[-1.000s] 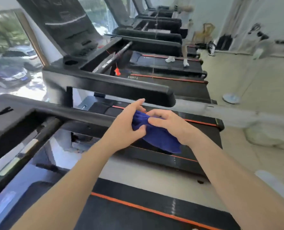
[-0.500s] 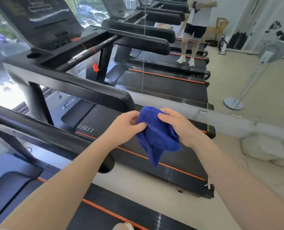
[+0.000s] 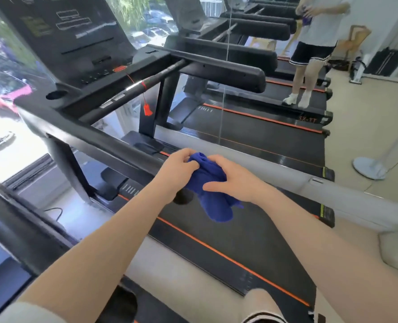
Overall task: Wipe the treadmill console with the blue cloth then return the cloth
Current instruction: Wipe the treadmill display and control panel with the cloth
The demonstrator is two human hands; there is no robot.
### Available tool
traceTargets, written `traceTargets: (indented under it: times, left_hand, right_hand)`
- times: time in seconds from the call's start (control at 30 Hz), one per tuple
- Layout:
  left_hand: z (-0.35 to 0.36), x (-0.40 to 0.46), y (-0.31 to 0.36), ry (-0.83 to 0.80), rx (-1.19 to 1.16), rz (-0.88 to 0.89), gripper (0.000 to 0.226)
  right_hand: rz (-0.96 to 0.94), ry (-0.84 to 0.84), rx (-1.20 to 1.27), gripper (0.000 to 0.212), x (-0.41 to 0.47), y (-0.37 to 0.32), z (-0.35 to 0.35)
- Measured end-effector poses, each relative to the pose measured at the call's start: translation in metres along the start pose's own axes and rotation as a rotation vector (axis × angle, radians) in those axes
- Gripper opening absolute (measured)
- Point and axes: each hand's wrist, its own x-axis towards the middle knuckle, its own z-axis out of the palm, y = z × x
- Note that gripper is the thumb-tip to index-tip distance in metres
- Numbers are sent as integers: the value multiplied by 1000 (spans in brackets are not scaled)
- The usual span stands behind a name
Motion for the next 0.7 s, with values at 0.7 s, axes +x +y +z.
traceTargets:
  times: [0.7]
  left_hand:
    - [12, 312, 59, 599, -356, -113, 10]
  right_hand:
    - [-72, -442, 622, 39, 372, 105, -179]
